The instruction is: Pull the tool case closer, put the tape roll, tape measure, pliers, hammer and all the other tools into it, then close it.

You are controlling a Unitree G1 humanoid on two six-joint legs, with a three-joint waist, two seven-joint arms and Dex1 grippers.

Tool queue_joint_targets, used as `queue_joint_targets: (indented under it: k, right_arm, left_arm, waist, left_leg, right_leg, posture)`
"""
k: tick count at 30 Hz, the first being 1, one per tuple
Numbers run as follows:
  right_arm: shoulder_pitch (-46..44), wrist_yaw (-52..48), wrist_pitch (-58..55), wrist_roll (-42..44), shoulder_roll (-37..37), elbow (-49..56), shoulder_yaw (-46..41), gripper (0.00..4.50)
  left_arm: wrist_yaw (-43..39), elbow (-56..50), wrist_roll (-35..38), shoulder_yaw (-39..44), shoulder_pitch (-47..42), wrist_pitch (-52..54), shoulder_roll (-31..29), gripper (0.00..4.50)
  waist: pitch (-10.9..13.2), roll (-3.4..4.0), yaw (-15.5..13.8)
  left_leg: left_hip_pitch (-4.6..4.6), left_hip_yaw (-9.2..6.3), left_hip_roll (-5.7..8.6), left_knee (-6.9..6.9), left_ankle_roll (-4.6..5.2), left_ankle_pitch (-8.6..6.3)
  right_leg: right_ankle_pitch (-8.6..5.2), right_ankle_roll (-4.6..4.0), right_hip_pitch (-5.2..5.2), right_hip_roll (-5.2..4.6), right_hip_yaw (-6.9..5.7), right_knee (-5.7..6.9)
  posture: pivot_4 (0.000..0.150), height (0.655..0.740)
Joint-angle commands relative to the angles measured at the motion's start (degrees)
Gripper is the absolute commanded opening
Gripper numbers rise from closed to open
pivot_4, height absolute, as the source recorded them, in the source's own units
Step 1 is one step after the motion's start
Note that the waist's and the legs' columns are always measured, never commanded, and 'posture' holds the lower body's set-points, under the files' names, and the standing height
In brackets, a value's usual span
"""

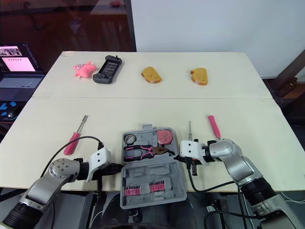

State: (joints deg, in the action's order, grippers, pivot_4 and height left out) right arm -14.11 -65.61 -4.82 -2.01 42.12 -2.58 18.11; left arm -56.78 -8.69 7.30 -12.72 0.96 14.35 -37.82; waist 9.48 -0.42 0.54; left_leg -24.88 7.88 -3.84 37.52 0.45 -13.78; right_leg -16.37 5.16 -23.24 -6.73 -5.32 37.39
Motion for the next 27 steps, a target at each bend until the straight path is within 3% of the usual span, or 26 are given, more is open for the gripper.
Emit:
queue_joint_targets:
  k: [1, 15, 27]
  right_arm:
    - [-0.75, 0.23, -0.4, -0.3, -1.44, 2.27, 1.26, 0.0]
    - [-1.38, 1.12, -1.88, -1.34, -4.0, 2.61, 1.33, 0.0]
    - [-3.53, 4.91, -5.38, -1.78, -6.92, 0.64, -0.35, 0.0]
  left_arm:
    - [0.56, -0.39, -0.69, -1.89, -1.53, -0.27, 1.54, 0.07]
    - [2.18, -0.55, -2.1, -1.81, -4.34, 2.85, 3.82, 0.07]
    - [2.89, 7.06, -5.37, -1.73, -12.57, 0.99, 4.8, 0.07]
  waist:
    - [0.0, 0.0, 0.07]
    - [-0.03, 0.01, 0.06]
    - [-0.03, 0.0, 0.04]
  left_leg:
    - [0.0, -0.01, 0.0, 0.01, 0.0, 0.0]
    - [0.01, -0.21, -0.06, 0.39, 0.05, -0.04]
    - [0.01, -0.18, -0.03, 0.48, 0.05, -0.03]
  right_leg:
    - [0.0, 0.0, 0.0, 0.01, 0.0, 0.01]
    - [0.0, -0.02, 0.03, 0.02, -0.15, 0.1]
    - [0.0, -0.01, 0.13, 0.0, -0.15, 0.4]
  posture:
    - [0.15, 0.7188]
    - [0.15, 0.7188]
    - [0.15, 0.7188]
